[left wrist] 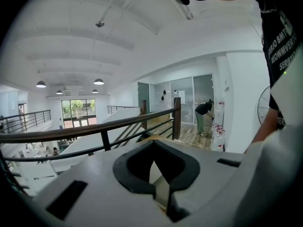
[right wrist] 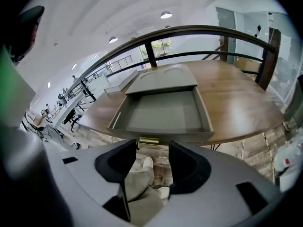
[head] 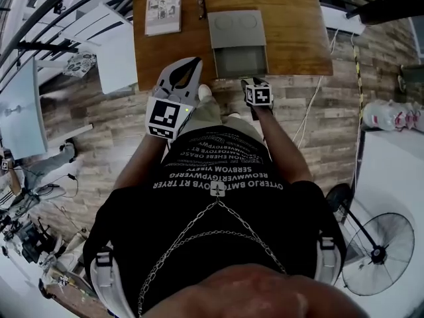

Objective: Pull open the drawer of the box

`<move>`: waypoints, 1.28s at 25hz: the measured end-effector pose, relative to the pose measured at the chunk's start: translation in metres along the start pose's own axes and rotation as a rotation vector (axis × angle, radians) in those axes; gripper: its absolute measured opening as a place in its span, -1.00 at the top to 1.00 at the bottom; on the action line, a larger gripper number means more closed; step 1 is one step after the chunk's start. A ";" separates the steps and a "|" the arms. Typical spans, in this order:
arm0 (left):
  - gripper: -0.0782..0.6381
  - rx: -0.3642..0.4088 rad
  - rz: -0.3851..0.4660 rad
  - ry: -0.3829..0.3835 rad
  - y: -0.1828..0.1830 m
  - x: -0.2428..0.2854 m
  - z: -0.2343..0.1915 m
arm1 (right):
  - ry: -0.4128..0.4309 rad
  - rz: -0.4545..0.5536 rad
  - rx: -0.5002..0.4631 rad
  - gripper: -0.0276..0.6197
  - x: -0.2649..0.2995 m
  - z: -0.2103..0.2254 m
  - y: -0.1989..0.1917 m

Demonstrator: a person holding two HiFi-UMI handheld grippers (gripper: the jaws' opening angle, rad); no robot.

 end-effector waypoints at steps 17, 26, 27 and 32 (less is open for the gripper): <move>0.77 -0.072 0.169 0.003 0.042 0.016 0.001 | -0.039 0.501 -0.221 0.93 -0.190 -0.006 0.091; 0.77 -0.073 0.198 0.006 0.051 0.003 0.006 | 0.019 0.650 -0.326 0.93 -0.259 -0.030 0.129; 0.77 -0.070 0.200 0.007 0.052 0.001 0.007 | 0.023 0.662 -0.330 0.93 -0.265 -0.032 0.132; 0.77 -0.073 0.195 0.008 0.048 -0.008 0.008 | 0.040 0.700 -0.357 0.93 -0.289 -0.043 0.137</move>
Point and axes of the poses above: the fingertips, and each gripper's own axes: x forward along the fingers, z to its right, y out of its top, the point moved 7 cm from there along -x, backward along the fingers, and after that the axes turned 2 degrees about -z, right-handed, at the moved point
